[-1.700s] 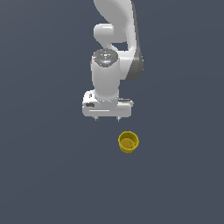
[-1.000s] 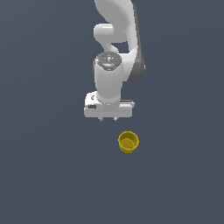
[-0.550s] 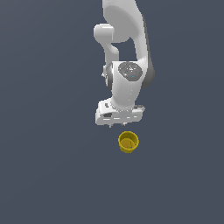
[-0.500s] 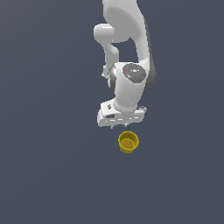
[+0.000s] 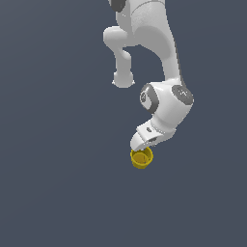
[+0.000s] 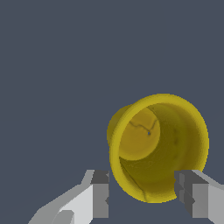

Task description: Pick up the object and move it to a goal position.

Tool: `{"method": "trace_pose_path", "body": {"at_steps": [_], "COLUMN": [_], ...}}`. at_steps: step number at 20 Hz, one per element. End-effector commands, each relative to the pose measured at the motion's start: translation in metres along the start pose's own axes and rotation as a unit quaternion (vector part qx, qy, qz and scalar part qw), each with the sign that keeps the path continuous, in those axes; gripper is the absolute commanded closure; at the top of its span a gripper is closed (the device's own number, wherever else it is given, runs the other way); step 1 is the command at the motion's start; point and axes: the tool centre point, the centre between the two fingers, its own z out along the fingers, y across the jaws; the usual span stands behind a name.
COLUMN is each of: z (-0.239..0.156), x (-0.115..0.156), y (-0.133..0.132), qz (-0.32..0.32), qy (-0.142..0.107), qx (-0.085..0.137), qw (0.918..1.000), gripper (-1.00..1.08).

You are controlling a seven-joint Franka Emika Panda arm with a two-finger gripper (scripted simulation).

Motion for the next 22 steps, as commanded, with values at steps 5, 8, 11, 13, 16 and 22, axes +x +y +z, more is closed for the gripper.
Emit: {"method": "trace_pose_path", "body": {"at_steps": [5,8,11,13,16,22], "z": [0.006,0.006,0.012,0.021,0.032,0.036], "x": [0.011,0.010,0.010,0.011,0.011,0.011], "y": [-0.018,-0.017,-0.017,-0.017,-0.017,-0.017], "qz": [-0.031,-0.029,-0.029,-0.030,-0.031,-0.031], "qy": [0.003,0.003,0.003,0.003,0.003,0.004], "qx": [-0.013,-0.012,-0.012,-0.013,-0.013,-0.013], "qw": [0.9994,0.9995,0.9995,0.9995,0.9994,0.9994], "gripper": [-0.20,-0.20,-0.20,-0.20,-0.20,1.08]}}
